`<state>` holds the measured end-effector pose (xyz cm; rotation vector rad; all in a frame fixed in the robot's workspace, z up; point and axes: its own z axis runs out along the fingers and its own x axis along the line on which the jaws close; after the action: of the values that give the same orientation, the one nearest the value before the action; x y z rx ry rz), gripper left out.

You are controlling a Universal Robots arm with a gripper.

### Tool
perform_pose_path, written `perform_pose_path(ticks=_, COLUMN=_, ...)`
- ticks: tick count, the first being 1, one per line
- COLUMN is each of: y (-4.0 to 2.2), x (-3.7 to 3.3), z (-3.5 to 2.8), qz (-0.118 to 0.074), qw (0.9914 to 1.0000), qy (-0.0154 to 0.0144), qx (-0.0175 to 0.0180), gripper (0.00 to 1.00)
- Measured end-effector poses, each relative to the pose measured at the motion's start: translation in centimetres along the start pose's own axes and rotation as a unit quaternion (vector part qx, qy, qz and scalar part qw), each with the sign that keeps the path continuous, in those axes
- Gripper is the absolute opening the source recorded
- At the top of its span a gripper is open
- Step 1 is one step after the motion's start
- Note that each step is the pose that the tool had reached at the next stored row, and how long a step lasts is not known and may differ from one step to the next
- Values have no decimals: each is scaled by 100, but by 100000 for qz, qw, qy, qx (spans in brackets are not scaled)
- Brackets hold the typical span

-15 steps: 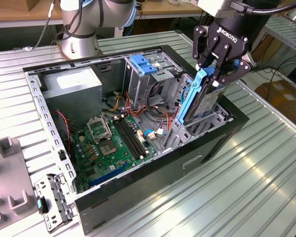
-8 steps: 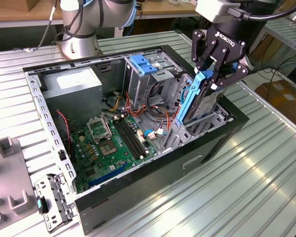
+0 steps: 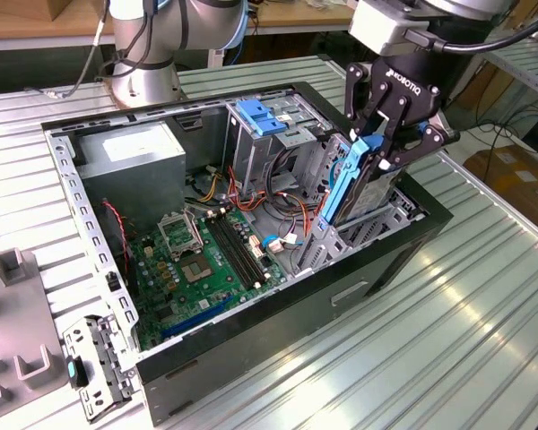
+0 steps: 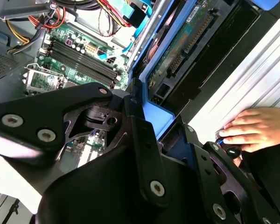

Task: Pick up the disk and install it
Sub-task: 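Insert the disk into the insertion slot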

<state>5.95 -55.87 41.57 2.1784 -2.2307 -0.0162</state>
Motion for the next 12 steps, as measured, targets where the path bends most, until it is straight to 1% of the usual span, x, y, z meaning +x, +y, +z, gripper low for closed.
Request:
perform_pose_path(ticks=8, y=-3, x=-1, z=129, qz=1, qw=100000, qy=-1, qx=0, gripper=37)
perform_pose_path(ticks=10, y=-4, x=0, z=174, qz=-2, qw=100000, qy=4, qx=-2, gripper=37)
perform_pose_path(ticks=12, y=-4, x=-1, z=199, qz=4, qw=100000, qy=8, qx=-4, gripper=37)
